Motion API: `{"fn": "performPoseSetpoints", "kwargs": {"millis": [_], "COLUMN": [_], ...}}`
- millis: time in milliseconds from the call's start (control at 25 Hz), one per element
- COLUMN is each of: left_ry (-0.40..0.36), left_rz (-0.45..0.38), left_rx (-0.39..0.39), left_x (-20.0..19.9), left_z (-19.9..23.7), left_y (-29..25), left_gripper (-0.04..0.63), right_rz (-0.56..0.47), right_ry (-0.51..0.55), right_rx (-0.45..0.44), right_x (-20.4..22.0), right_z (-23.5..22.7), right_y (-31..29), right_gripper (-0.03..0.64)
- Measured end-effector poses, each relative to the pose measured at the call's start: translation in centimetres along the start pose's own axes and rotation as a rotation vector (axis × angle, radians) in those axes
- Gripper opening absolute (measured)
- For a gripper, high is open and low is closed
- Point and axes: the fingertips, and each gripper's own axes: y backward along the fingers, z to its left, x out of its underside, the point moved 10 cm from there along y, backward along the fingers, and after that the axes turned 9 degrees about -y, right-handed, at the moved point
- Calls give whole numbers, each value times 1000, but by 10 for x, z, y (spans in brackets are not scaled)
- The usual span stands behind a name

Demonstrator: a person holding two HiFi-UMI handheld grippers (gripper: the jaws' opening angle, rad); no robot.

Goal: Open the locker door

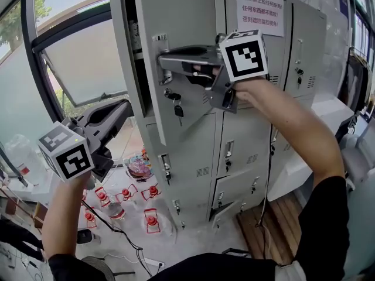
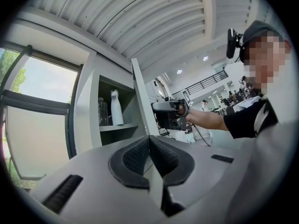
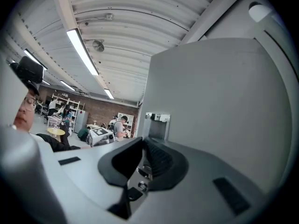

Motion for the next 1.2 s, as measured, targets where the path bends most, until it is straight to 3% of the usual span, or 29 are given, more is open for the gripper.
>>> {"fn": "performPoseSetpoints", "kwargs": {"millis": [280, 880, 1200], "left_ry": [12, 1, 11], "left_rz": [36, 105, 161], "left_rx": [-42, -277, -382], "left_x": [0, -28, -37], "left_z": [-4, -72, -116], "left_y": [-10, -40, -43], "left_gripper": [16, 17, 17], "right_rz": [-3, 10, -13], "right_ry": [24, 27, 4], "right_rx": [-75, -363, -461], "right_x": [-2, -4, -1], "right_z": [2, -6, -11], "right_y": [14, 64, 88], "right_gripper": [38, 35, 35]}}
